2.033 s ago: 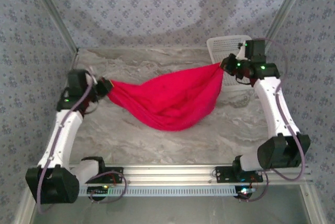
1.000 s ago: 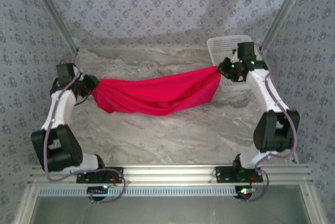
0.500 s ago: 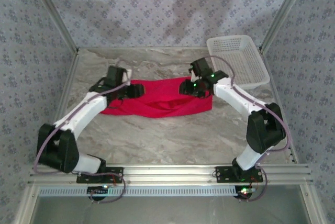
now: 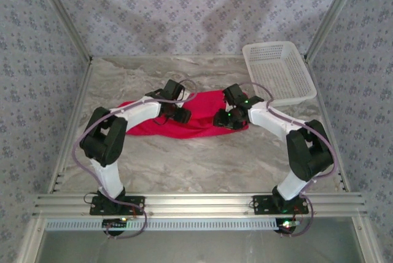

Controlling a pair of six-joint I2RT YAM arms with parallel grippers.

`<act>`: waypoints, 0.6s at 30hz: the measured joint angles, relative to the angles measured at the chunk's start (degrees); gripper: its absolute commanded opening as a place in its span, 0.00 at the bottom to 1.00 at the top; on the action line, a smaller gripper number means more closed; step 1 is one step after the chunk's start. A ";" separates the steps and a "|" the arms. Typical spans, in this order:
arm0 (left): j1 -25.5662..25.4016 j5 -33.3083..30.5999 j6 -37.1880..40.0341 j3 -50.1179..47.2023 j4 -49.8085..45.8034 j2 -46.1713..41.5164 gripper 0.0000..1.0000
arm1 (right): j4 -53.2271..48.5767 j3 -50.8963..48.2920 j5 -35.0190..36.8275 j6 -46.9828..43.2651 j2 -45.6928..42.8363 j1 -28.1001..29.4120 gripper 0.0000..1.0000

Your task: Fold the inside-out t-shirt

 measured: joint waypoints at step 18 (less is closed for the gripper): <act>2.54 7.17 -2.71 13.25 -11.89 -9.81 0.00 | 4.63 12.17 0.17 3.21 16.41 -2.03 0.00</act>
